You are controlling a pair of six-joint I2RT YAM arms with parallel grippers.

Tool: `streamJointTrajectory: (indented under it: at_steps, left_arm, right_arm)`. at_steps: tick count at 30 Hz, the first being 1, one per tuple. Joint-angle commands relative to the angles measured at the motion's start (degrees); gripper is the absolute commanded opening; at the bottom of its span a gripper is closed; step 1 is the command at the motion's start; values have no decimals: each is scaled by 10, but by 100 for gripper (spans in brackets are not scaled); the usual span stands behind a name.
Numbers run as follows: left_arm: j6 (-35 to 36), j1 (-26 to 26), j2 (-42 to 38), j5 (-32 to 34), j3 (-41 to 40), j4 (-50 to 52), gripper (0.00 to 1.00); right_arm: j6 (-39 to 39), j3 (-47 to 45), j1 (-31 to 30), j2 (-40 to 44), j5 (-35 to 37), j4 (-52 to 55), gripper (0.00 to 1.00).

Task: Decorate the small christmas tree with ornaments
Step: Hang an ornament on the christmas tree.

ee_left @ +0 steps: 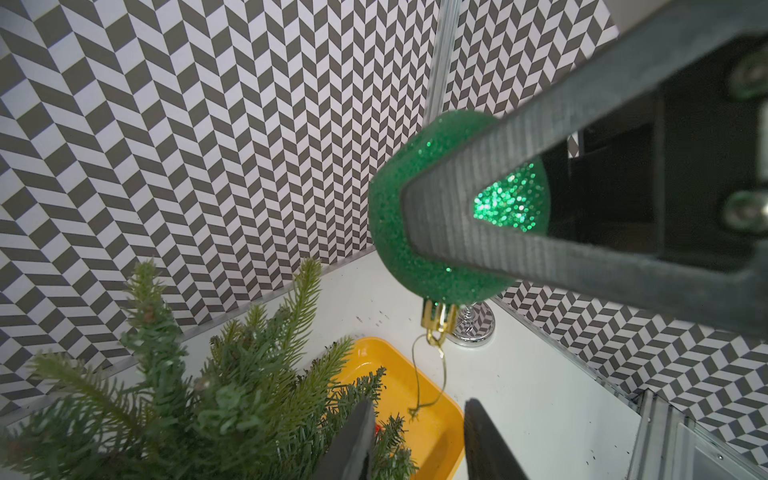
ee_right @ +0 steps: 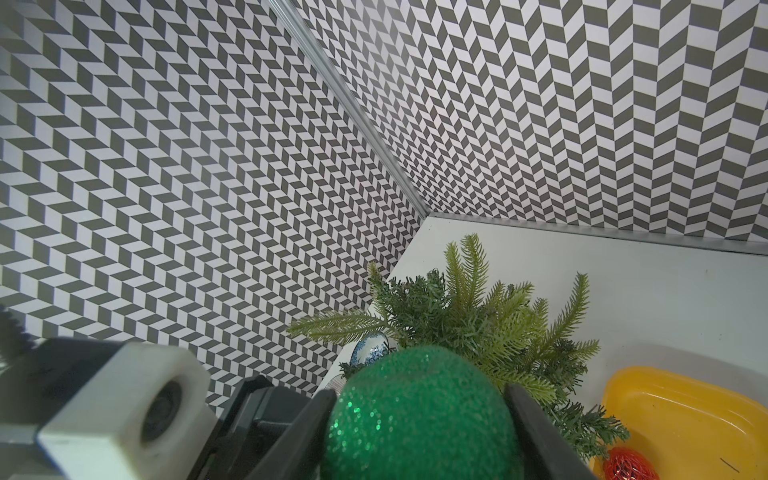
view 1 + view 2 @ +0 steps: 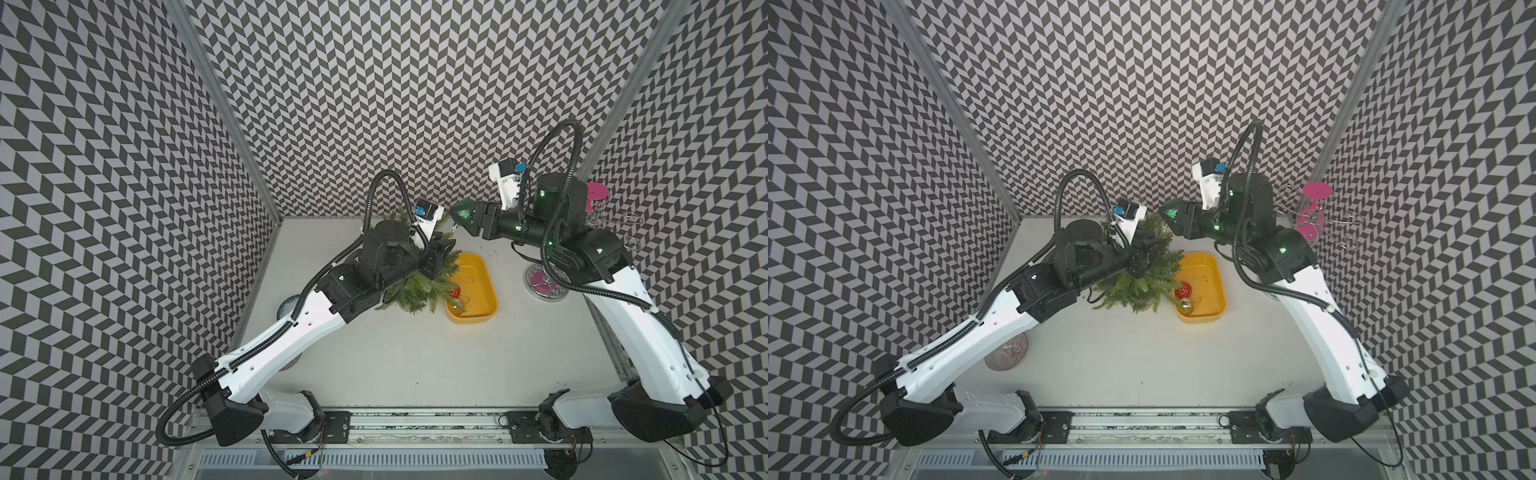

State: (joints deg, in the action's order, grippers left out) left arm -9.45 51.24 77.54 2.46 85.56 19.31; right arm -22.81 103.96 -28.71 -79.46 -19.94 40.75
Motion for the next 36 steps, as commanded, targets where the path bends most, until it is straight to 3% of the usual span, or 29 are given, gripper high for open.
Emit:
streamJointTrajectory:
  at_steps: [1,5,14,19,20,21,22,25,31,36]
  left_arm:
    - [5,9,1,15,3,-15,38]
    - [9,13,10,17,13,-13,31]
    - [14,15,10,24,14,-9,0]
    - [15,15,0,34,9,-13,0]
    - [13,15,-2,34,8,-13,4]
    - [12,15,-2,32,8,-14,16]
    - [11,15,-3,27,6,-16,21]
    - [6,16,-5,19,5,-19,27]
    - [6,19,3,22,10,-24,26]
    - [7,23,8,19,14,-26,19]
  right_arm:
    - [-5,12,-3,2,5,-24,57]
    - [-4,12,-2,3,7,-26,57]
    - [-6,8,-2,6,8,-31,57]
    - [-7,7,-2,7,7,-31,57]
    - [-7,6,-2,7,8,-31,57]
    - [-7,6,-2,6,8,-31,57]
    - [-8,7,-3,7,9,-31,57]
    - [-9,8,-2,6,9,-32,57]
    - [-10,5,-2,9,9,-32,57]
    - [-10,0,-2,12,10,-33,57]
